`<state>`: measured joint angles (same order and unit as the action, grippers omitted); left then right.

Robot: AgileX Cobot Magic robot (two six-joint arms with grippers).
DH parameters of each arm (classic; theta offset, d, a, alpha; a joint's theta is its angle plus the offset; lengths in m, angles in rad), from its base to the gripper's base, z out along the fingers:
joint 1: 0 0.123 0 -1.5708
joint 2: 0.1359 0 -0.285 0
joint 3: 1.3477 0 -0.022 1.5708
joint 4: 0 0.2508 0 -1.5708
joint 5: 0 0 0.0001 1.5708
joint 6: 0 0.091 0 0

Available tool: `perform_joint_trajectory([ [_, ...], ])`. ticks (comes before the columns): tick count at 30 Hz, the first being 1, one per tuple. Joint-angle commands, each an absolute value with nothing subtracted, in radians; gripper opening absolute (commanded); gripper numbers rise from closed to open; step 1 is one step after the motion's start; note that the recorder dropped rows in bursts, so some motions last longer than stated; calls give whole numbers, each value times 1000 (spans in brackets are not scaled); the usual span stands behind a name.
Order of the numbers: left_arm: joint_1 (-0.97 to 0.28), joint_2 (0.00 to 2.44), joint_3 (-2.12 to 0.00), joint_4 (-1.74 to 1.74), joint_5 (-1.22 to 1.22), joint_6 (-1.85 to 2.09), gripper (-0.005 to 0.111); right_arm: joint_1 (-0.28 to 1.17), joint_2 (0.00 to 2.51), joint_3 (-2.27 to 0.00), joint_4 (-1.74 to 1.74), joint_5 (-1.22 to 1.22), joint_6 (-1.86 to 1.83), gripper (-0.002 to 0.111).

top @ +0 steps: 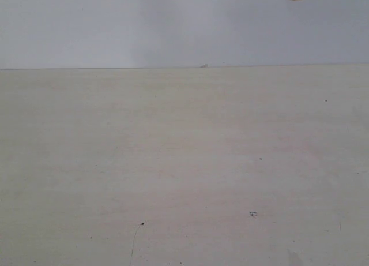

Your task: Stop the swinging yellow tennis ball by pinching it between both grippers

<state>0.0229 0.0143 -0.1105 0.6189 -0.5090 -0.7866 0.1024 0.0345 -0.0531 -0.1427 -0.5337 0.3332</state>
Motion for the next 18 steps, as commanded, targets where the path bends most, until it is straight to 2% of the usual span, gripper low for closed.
perform_joint_trajectory([
  [1, 25, 95, -197, 655, -504, -823, 5, 102, 146, -144, -174, -551, 334, 0],
  [6, 25, 238, -278, 666, -497, -816, 5, 102, 354, -275, -232, -516, 355, 0],
  [10, 25, 403, -333, 731, -497, -816, 5, 102, 560, -377, -423, -504, 479, 0],
  [18, 25, 708, -337, 816, -538, -830, 5, 102, 842, -400, -575, -507, 524, 0],
])
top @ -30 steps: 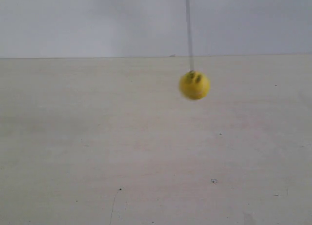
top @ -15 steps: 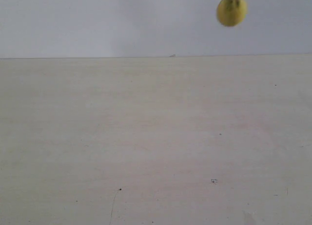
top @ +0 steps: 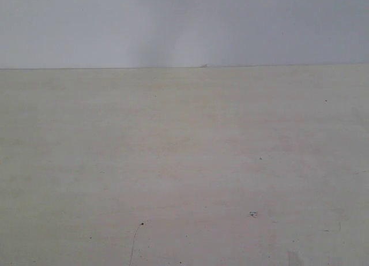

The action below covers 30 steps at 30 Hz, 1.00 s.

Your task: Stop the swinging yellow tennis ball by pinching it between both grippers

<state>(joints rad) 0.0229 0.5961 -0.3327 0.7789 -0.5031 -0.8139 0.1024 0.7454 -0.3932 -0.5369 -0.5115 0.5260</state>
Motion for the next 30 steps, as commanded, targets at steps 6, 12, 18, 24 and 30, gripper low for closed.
perform_joint_trajectory([
  [6, 25, 902, -337, 899, -818, -811, 5, 102, 1027, -400, -626, -603, 520, 0],
  [12, 25, 987, -339, 902, -821, -752, 5, 102, 1144, -400, -679, -706, 513, 0],
  [18, 25, 1045, -339, 955, -823, -740, 5, 102, 1209, -400, -695, -710, 497, 0],
  [24, 25, 1143, -339, 1069, -996, -766, 5, 102, 1247, -400, -732, -710, 503, 0],
  [30, 25, 1292, -339, 1141, -1142, -771, 5, 102, 1303, -400, -732, -740, 503, 0],
])
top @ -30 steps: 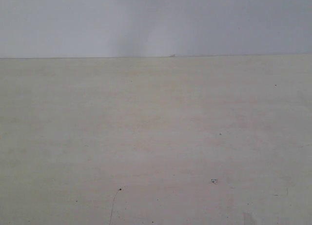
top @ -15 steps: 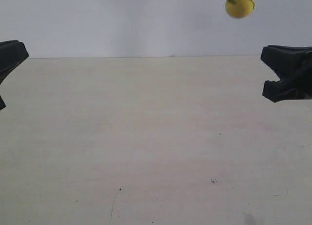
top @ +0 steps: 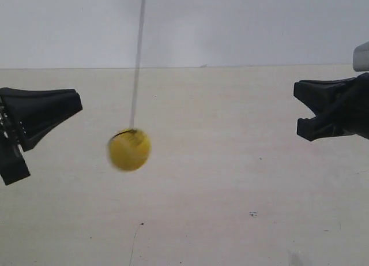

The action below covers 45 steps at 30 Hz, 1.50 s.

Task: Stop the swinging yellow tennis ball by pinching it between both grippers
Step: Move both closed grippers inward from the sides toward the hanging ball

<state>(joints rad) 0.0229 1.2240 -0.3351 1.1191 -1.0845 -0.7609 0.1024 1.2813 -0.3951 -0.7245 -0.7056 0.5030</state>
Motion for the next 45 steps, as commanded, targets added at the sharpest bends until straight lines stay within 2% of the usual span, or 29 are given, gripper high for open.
perform_joint_trajectory([
  [1, 25, 1315, -339, 1141, -1155, -763, 5, 102, 1307, -400, -732, -739, 503, 0],
  [14, 25, 1374, -339, 1139, -1202, -713, 5, 102, 1318, -400, -732, -785, 494, 0],
  [19, 25, 1374, -366, 1133, -1099, -690, 5, 102, 1319, -400, -745, -776, 348, 0],
  [28, 25, 1374, -425, 1136, -993, -688, 5, 102, 1327, -404, -784, -774, 342, 0],
  [45, 25, 1513, -425, 1170, -1043, -642, 5, 102, 1621, -498, -941, -876, 372, 0],
])
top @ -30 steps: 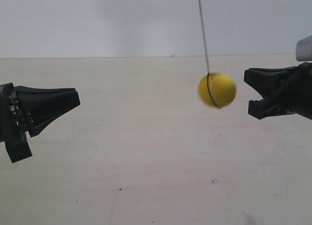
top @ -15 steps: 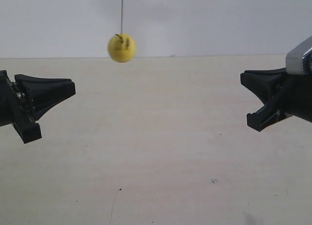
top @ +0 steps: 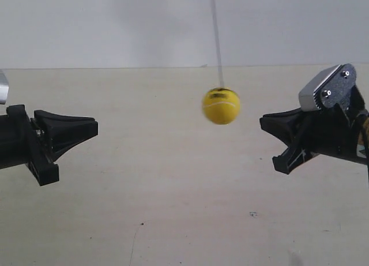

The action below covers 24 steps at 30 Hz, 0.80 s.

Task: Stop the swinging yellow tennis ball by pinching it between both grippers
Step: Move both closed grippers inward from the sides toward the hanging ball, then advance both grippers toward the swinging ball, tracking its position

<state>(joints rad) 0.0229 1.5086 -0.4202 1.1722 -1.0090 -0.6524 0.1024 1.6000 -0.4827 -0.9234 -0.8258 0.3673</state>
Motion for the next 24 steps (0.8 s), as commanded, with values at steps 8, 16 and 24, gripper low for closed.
perform_joint_trajectory([
  [8, 25, 1513, -425, 1192, -1075, -636, 5, 102, 1621, -514, -994, -917, 399, 0],
  [16, 25, 1513, -425, 1192, -1077, -608, 5, 102, 1621, -514, -994, -915, 399, 0],
  [24, 25, 1513, -425, 1203, -1077, -621, 5, 102, 1621, -514, -1037, -951, 455, 0],
])
